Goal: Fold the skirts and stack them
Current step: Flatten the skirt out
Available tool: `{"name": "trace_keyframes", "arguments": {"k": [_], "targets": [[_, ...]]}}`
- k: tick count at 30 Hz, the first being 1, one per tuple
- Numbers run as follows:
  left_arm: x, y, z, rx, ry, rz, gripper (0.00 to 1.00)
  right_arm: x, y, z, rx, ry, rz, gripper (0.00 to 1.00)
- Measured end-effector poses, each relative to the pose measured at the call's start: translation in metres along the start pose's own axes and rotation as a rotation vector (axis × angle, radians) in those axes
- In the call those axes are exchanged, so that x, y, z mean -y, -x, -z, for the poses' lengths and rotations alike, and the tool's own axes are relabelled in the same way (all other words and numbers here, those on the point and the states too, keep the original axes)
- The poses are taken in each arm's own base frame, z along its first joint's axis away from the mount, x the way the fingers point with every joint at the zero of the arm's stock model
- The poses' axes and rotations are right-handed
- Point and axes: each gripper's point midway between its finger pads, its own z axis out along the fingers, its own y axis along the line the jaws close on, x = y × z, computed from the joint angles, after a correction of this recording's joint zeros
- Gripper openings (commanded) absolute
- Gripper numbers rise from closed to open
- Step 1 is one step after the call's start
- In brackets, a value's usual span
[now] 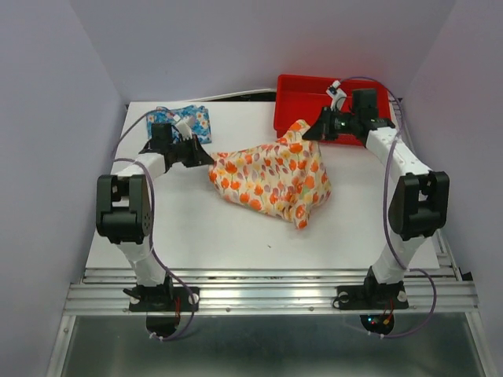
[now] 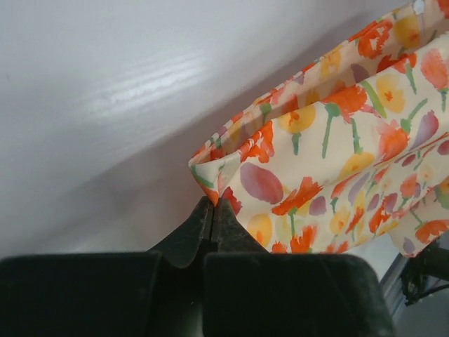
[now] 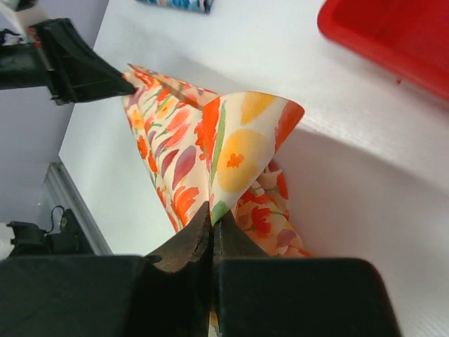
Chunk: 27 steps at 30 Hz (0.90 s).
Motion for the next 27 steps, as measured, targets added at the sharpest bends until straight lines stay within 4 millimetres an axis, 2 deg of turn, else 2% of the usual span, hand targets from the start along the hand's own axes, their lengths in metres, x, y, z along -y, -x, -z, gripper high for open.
{"name": "trace_keyframes", "arguments": {"k": [1,3,4,6,7,9,12,14,17,20,21,22,25,26,27], "targets": [[0.015,0.023,0.013,0.058,-0.003,-0.071,0.0,-0.007,0.014,0.006,0.033,-0.012,0.043,0.01],[0.036,0.051,0.034,0.139,-0.008,-0.167,0.0,-0.019,0.033,0.017,0.083,-0.029,0.1,0.01],[0.06,0.077,0.056,0.219,-0.012,-0.261,0.0,-0.027,0.047,0.025,0.121,-0.043,0.14,0.01],[0.091,0.103,0.085,0.322,-0.021,-0.383,0.0,-0.044,0.074,0.044,0.201,-0.073,0.219,0.01],[0.116,0.119,0.108,0.396,-0.031,-0.466,0.0,-0.053,0.083,0.053,0.235,-0.079,0.252,0.01],[0.151,0.137,0.145,0.52,-0.034,-0.608,0.0,-0.077,0.103,0.075,0.322,-0.089,0.34,0.01],[0.191,0.148,0.188,0.654,-0.03,-0.763,0.0,-0.107,0.12,0.101,0.412,-0.086,0.436,0.01],[0.21,0.147,0.209,0.707,-0.03,-0.839,0.0,-0.128,0.126,0.118,0.463,-0.077,0.498,0.01],[0.219,0.139,0.22,0.722,-0.028,-0.888,0.0,-0.144,0.119,0.132,0.494,-0.061,0.545,0.01],[0.211,0.117,0.218,0.684,-0.019,-0.88,0.0,-0.149,0.095,0.137,0.474,-0.039,0.55,0.01],[0.208,0.109,0.216,0.668,-0.017,-0.871,0.0,-0.149,0.082,0.138,0.46,-0.032,0.542,0.01],[0.202,0.092,0.215,0.638,-0.015,-0.852,0.0,-0.149,0.07,0.139,0.445,-0.023,0.535,0.01],[0.204,0.057,0.223,0.614,-0.023,-0.846,0.0,-0.151,0.035,0.144,0.409,-0.007,0.51,0.02],[0.212,0.041,0.236,0.631,-0.028,-0.863,0.0,-0.153,0.025,0.147,0.403,-0.004,0.507,0.04],[0.213,0.037,0.237,0.63,-0.03,-0.864,0.0,-0.158,0.015,0.153,0.399,0.004,0.505,0.05]]}}
